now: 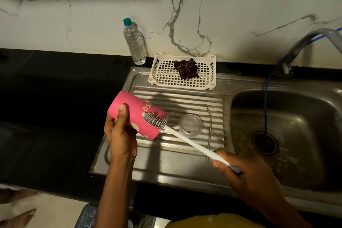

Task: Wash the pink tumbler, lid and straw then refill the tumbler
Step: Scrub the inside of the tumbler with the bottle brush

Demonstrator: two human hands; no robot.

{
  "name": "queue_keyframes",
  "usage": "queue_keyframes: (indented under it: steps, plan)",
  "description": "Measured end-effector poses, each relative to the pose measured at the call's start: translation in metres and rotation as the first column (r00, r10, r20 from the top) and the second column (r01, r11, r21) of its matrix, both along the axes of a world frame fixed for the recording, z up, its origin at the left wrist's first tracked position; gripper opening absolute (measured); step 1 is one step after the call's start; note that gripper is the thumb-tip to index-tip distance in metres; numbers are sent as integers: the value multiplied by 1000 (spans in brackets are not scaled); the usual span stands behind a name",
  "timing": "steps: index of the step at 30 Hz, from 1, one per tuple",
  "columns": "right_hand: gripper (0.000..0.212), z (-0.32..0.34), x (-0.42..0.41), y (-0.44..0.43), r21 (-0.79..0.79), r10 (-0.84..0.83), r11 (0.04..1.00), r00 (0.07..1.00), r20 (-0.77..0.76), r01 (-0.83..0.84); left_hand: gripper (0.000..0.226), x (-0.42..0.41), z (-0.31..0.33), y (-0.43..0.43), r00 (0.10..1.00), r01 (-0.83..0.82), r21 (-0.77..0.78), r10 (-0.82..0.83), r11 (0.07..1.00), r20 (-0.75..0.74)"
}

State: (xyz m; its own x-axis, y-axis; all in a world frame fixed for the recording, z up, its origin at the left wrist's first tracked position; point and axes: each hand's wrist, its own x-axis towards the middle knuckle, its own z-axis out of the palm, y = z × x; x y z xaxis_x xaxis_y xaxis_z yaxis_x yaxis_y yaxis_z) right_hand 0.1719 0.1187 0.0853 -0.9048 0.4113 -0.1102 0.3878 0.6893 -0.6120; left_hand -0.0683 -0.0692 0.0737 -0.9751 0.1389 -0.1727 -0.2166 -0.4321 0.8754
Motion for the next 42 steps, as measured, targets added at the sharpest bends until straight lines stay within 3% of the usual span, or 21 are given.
queue_keyframes:
  steps: [3,6,9,14,19,22,23,26,28,30,32,34,37,40,42]
  plan:
    - [36,2,-3,1,25,-11,1000,1000,-26,12,62,1,-2,1,1000,12,-11,-12,1000,-6]
    - [28,-1,-9,5,-19,-26,999,998,-54,25,83,1,-1,2,1000,-1,-36,1,999,-13]
    - [38,-5,-14,4,-70,-61,996,996,-72,55,76,0,-1,0,1000,-5,-11,5,1000,6]
    - [32,-7,-19,0,-113,-80,991,993,-90,70,96,-1,-3,-3,1000,-7,10,7,1000,20]
    - [25,-2,-20,1,-121,-55,992,993,-109,41,82,0,-6,-4,997,-18,67,12,998,81]
    - [24,-1,-12,6,-92,-10,996,997,-74,3,54,1,-10,-6,994,-36,125,22,991,111]
    - [21,0,-10,8,-75,12,997,998,-57,-16,54,1,-10,-6,995,-29,116,17,993,102]
    - [20,2,-3,6,-27,18,999,999,-32,-18,72,0,-8,-6,996,-48,101,39,994,85]
    - [28,2,-2,3,-17,-2,1000,1000,-31,2,75,-3,-7,-6,996,-52,102,44,993,80]
    - [34,0,-3,4,-12,-24,1000,999,-37,23,102,-4,-5,-4,996,-48,58,43,997,84]
    - [46,0,-5,8,-24,-23,999,999,-48,22,109,-3,-3,-3,995,-43,58,38,997,88]
    - [43,1,-8,10,-41,-27,999,997,-70,24,86,-2,-3,-3,995,-16,80,8,997,98]
    - [20,2,-14,8,-77,-51,996,994,-92,43,38,0,-4,-1,991,-13,95,0,995,134]
    - [22,3,-16,7,-88,-62,995,995,-81,55,31,2,-2,-1,984,-14,101,-4,995,180]
    - [38,7,-13,6,-108,-36,994,997,-61,29,35,3,-5,-2,980,-20,119,-5,993,199]
